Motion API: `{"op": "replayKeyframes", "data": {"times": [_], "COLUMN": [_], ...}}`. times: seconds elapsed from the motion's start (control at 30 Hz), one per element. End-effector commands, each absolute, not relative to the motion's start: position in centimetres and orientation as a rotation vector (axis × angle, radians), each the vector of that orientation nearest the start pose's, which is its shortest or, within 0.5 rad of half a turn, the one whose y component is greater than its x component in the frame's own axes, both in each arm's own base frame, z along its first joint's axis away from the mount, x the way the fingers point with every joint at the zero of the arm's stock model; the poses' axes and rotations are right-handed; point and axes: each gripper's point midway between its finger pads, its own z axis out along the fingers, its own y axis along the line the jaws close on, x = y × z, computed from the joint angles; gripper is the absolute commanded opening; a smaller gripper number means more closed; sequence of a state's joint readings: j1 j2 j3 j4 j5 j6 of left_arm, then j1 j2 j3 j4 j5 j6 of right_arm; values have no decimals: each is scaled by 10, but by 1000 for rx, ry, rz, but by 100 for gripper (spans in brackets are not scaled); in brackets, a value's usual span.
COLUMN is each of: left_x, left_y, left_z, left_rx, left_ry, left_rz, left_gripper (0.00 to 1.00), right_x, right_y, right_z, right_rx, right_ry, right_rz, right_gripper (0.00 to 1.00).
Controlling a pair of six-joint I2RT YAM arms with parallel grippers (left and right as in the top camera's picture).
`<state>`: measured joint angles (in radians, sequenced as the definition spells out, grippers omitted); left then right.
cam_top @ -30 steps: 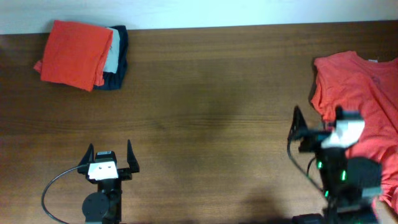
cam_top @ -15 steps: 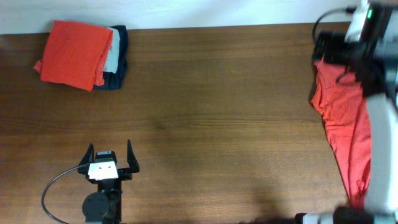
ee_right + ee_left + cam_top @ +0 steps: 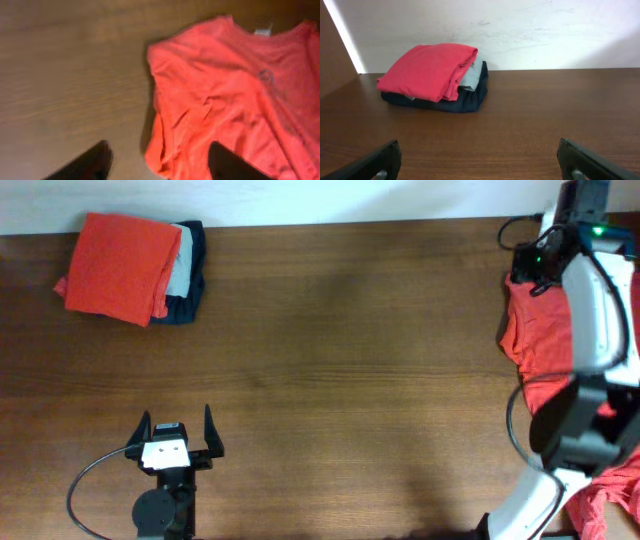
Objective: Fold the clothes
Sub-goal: 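Reach the right gripper to the orange T-shirt and grasp its edge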
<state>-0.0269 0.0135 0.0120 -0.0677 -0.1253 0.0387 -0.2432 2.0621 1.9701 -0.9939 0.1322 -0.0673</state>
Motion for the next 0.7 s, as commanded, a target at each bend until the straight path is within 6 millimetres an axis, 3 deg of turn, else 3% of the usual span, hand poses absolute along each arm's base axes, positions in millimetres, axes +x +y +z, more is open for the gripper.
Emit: {"op": "replayKeyframes", "data": {"times": [0.0,0.1,0.17,0.23,0.33,0.5,0.67], "left_x": [245,245,245,245,245,245,245], "left_y": [17,16,16,16,16,16,16], "left_z": [159,159,159,159,159,159,159], "left_rx": [-38,-38,-38,-38,-38,-38,-38], "left_ry": [1638,1638,1638,1638,1638,1638,1638], "left_rz": [133,132,132,132,132,132,132], "left_gripper": [99,99,99,99,99,99,99], "right_x": [496,504,507,511,515,522,525], "right_y": [-171,-180,-181,-182,-183,-186,-181], "right_z": [129,99,90,79,68,48,42], "right_rx": [323,339,339,339,340,340,332], "right_ry": [2697,2718,2723,2727,2727,2728,2730], "right_rz": [-354,-354,-353,-354,-354,-357,-324], "right_gripper": [63,62,61,51,44,44,44]}}
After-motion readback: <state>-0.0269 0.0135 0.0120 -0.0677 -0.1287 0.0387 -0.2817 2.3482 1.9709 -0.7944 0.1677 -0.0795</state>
